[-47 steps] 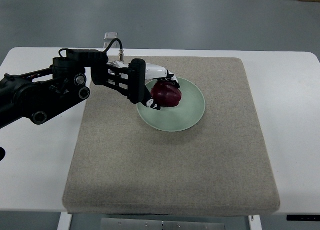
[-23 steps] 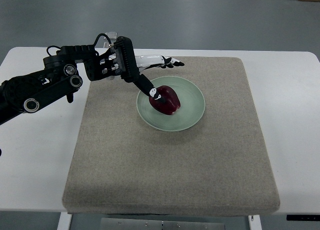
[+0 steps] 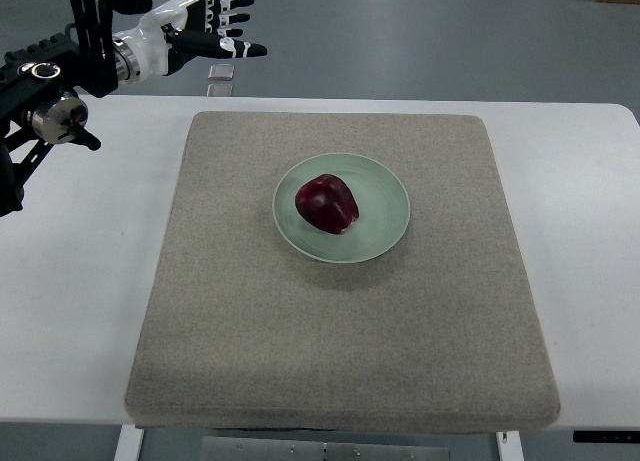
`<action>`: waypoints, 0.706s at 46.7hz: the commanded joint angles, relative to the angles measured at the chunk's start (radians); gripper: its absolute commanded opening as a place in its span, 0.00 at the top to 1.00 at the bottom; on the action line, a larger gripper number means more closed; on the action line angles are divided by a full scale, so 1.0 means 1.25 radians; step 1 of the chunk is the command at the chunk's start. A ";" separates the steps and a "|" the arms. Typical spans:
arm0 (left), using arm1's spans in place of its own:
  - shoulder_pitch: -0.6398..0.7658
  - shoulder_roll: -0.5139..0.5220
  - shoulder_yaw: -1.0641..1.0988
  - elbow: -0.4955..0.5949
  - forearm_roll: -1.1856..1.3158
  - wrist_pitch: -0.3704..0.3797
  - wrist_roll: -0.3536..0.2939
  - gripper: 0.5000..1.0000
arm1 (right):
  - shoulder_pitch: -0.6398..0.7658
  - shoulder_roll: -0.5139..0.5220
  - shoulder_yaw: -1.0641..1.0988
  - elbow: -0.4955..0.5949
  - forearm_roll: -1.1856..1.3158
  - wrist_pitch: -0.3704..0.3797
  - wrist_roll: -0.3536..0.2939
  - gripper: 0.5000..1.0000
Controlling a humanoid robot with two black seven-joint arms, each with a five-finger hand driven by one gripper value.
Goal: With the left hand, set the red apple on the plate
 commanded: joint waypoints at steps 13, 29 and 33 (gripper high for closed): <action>-0.001 0.001 -0.005 0.102 -0.315 -0.023 0.015 0.01 | 0.000 0.000 0.000 0.000 0.000 0.000 0.000 0.14; 0.006 -0.002 -0.028 0.108 -0.494 -0.074 0.074 0.01 | 0.000 0.000 0.000 0.000 0.000 0.000 0.000 0.14; 0.014 -0.002 -0.050 0.124 -0.511 -0.074 0.106 0.01 | 0.000 0.000 0.000 0.000 0.000 0.000 0.000 0.14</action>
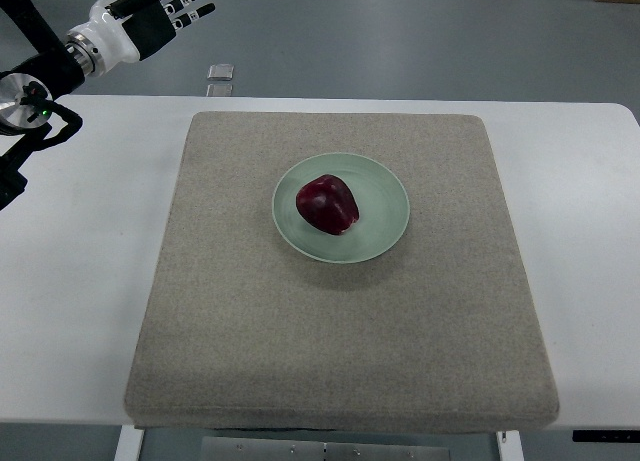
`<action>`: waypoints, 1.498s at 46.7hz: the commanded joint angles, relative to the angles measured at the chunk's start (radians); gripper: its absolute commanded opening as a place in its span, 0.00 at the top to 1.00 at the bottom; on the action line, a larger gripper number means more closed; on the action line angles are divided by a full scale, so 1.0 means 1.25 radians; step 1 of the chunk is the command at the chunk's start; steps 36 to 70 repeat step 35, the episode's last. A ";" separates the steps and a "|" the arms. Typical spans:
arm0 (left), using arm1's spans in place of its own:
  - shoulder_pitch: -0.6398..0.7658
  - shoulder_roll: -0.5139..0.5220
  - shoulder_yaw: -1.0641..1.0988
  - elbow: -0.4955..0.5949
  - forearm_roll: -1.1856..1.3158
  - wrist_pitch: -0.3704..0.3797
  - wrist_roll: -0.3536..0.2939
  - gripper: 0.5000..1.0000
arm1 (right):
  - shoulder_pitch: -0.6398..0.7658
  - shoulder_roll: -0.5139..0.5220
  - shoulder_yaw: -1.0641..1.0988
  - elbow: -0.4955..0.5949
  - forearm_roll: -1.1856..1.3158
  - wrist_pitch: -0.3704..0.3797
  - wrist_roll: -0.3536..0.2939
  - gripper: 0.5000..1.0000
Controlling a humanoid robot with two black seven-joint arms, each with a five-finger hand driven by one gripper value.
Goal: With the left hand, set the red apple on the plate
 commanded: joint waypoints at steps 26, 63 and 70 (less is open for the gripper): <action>0.008 -0.005 -0.028 0.059 -0.048 0.005 0.082 0.01 | 0.000 0.000 0.002 0.001 0.005 0.006 0.000 0.14; 0.008 -0.005 -0.030 0.074 -0.045 0.001 0.082 0.01 | -0.001 0.000 0.002 0.001 0.002 0.007 -0.004 0.14; 0.008 -0.005 -0.030 0.074 -0.045 0.001 0.082 0.01 | -0.001 0.000 0.002 0.001 0.002 0.007 -0.004 0.14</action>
